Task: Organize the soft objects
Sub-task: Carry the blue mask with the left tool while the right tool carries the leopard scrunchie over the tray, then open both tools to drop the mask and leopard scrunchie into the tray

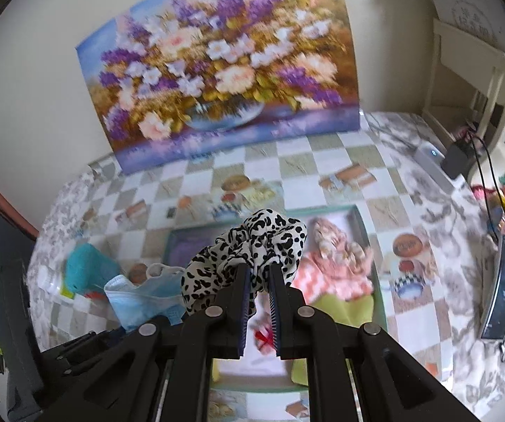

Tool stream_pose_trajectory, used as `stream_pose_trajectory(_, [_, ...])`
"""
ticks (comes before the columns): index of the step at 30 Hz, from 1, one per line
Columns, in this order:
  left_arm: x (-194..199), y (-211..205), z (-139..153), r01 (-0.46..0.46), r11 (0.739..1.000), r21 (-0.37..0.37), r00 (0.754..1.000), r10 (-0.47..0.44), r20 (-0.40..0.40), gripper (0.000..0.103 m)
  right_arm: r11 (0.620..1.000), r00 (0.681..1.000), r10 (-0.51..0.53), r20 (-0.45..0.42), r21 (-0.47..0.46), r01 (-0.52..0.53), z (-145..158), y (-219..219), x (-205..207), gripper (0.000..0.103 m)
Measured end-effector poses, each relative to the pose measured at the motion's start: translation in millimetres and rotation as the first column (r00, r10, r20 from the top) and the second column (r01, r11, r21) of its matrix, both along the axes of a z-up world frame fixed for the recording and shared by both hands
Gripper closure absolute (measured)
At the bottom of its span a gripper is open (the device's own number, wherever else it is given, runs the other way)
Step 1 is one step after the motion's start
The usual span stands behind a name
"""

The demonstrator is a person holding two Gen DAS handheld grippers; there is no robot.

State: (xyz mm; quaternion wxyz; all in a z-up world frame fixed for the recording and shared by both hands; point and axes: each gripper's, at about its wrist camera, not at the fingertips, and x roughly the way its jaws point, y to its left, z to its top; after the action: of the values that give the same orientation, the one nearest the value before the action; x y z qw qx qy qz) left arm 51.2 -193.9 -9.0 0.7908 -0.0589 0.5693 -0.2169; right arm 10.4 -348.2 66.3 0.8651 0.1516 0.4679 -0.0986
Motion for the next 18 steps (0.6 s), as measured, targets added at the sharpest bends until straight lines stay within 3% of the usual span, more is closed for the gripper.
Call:
stream_pose_trajectory(7, [-3,-15,-15,0.044,0.998,0.037,0.999,-0.043,-0.025,0.083,1.0,0.991,-0.009,-0.136,0.02,0.011,-42,-7,9,0.091])
stream_pose_trajectory(18, [4,-20,-30,0.053,0.998,0.046,0.997,-0.05,-0.067,0.083,1.0,0.975,0.011,-0.221,0.012,-0.009,-70,-2,19,0.09])
